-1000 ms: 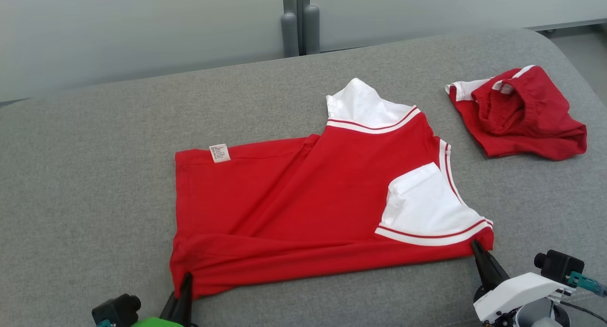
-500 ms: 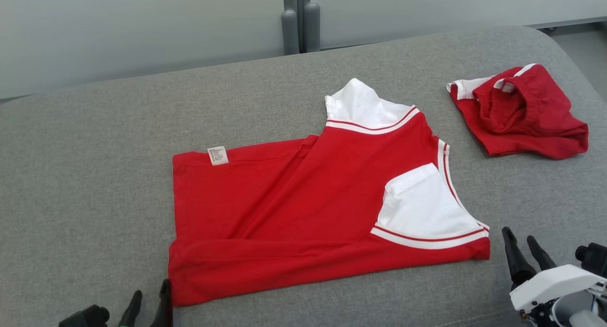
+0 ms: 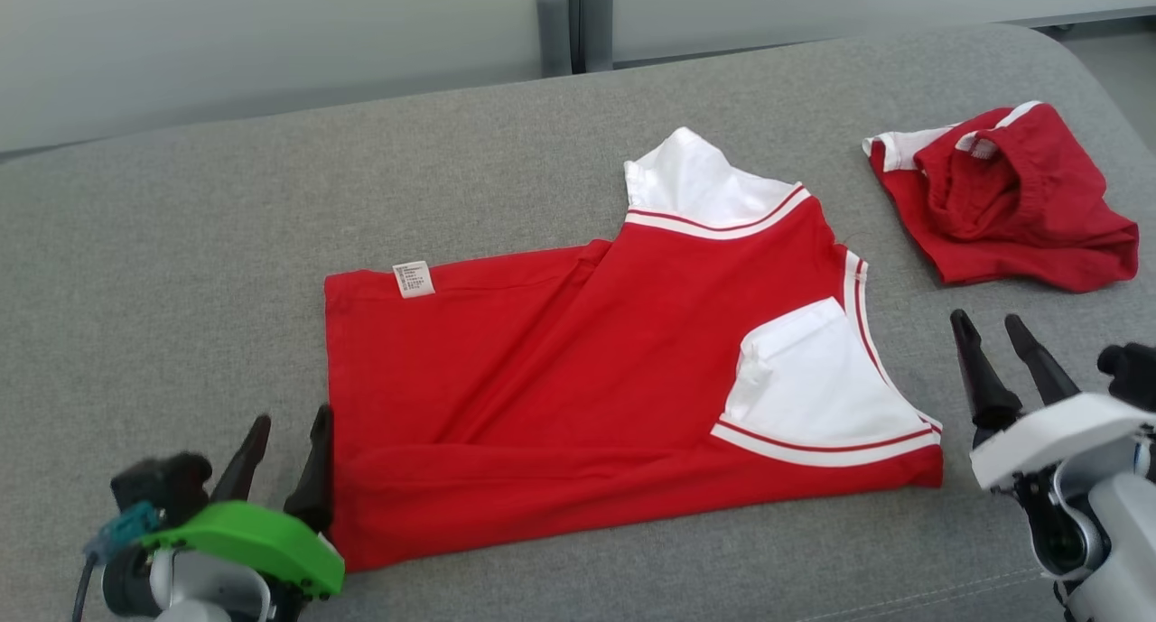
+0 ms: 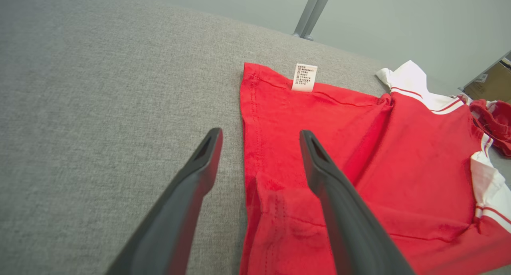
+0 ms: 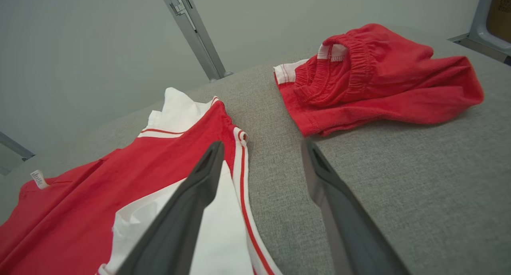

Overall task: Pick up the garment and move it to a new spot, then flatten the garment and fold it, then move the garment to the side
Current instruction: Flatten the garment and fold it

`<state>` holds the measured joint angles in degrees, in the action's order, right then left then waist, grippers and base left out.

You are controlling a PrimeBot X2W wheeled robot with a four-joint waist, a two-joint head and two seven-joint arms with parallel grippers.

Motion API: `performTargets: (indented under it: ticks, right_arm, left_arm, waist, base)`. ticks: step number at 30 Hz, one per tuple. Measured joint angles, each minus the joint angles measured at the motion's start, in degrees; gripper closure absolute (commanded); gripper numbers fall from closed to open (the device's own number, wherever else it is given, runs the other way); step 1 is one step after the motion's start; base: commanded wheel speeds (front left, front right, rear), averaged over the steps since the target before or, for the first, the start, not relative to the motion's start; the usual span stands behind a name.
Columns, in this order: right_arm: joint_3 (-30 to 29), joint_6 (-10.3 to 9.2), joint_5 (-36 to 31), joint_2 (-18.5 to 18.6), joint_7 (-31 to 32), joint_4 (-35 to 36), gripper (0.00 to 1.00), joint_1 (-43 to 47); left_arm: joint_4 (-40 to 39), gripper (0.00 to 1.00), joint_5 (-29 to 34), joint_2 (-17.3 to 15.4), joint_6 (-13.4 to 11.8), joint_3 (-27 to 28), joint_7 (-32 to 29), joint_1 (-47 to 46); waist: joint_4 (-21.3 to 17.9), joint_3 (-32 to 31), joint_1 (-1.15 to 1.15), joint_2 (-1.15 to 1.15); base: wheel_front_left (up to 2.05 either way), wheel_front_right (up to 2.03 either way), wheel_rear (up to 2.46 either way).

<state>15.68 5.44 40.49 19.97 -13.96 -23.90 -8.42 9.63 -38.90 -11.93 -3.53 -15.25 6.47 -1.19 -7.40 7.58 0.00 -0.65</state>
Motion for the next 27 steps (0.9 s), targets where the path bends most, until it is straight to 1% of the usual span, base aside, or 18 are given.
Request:
performTargets:
  ticks: [5, 9, 11, 14, 20, 27]
  right_arm:
    - [3.58, 0.03, -3.94, 1.63, 2.56, 1.64, 0.0, -5.52]
    - [6.78, 0.11, -6.26, 1.11, 4.5, 3.13, 0.0, -9.27]
    - [7.58, 0.35, -6.62, 0.46, 5.01, 3.63, 0.0, -10.76]
    - [8.83, 0.59, -6.71, -0.59, 5.55, 4.13, 0.0, -12.18]
    - [9.75, 0.6, -6.83, -1.51, 6.53, 4.33, 0.0, -13.79]
    - [9.77, 0.76, -7.21, -1.48, 6.54, 4.35, 0.0, -15.71]
  left_arm:
    - [0.51, 0.0, 0.73, 0.85, -0.01, -2.14, -3.59, -7.64]
    - [3.24, 0.0, 1.37, 0.9, -0.94, -2.15, -6.23, -12.36]
    - [5.08, 0.0, 1.36, 1.09, -1.59, -1.64, -7.1, -14.29]
    - [7.75, 0.0, 1.83, 1.12, -1.87, -1.41, -8.54, -16.92]
    - [11.94, 0.0, 2.89, 1.29, -2.11, -1.14, -9.55, -21.31]
    - [15.35, 0.0, 3.92, 2.13, -2.31, -0.92, -9.54, -25.08]
  waist:
    - [0.32, 2.0, 0.0, 0.0]
    - [0.43, 3.96, 0.0, 0.0]
    - [0.35, 4.99, 0.0, 0.0]
    - [0.06, 6.46, 0.0, 0.0]
    - [-1.13, 8.98, 0.0, 0.0]
    - [-2.44, 11.11, 0.0, 0.0]
  base:
    - [0.0, 0.0, 0.0]
    - [0.0, 0.0, 0.0]
    - [0.0, 0.0, 0.0]
    - [0.0, 0.0, 0.0]
    - [0.0, 0.0, 0.0]
    - [0.0, 0.0, 0.0]
